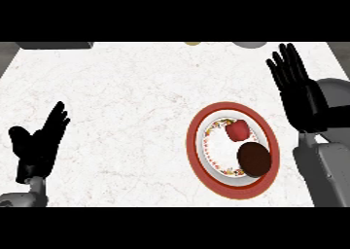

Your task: Pick the bell pepper from the plate and place it in the pan

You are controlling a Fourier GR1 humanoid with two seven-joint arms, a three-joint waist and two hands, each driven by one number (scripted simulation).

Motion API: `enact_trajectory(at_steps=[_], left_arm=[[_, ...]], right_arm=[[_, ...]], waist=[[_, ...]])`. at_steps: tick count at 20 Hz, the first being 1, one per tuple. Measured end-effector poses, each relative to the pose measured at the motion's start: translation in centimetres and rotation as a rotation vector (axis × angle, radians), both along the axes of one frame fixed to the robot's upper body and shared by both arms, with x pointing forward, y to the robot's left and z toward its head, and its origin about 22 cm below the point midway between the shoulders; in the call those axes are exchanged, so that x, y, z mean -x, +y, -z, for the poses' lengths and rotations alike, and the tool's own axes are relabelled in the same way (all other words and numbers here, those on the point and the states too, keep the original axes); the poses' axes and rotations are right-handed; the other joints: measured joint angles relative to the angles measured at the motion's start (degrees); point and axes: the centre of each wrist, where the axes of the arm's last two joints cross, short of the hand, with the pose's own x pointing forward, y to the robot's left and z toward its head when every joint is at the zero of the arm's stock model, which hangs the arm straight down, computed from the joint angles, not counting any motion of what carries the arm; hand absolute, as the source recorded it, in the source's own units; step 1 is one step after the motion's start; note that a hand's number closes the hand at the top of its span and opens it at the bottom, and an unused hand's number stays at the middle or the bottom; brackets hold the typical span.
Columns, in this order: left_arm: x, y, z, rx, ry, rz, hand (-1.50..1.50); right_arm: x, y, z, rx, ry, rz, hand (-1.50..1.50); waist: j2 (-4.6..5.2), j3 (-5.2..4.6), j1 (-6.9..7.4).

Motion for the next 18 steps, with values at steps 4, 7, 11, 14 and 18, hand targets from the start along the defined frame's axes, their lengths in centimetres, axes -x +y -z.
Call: enact_trajectory(at_steps=[4,7,11,14,18], left_arm=[[-1.2,-1.0,-1.6,0.014,-0.074,0.024,0.00],[-2.0,-1.9,-3.0,0.048,-0.141,0.062,0.00],[-2.3,-2.3,-3.7,0.097,-0.166,0.077,0.00],[-2.4,-2.6,-4.1,0.118,-0.174,0.087,0.00],[-2.3,-2.2,-4.5,0.130,-0.180,0.091,0.00]], right_arm=[[-1.4,0.3,-2.5,0.056,-0.095,-0.192,1.50],[-2.3,0.6,-5.7,0.208,-0.193,-0.360,1.50],[-1.6,-3.4,-6.0,0.444,-0.326,-0.354,-1.50],[-0.9,-7.2,-5.2,0.584,-0.380,-0.343,-1.50],[-0.7,-11.3,-5.8,0.749,-0.444,-0.322,-1.50]], waist=[[0.25,-0.39,0.95],[0.35,-0.59,1.99],[0.42,-0.57,0.96],[0.50,-0.55,0.74],[0.48,-0.57,0.99]])
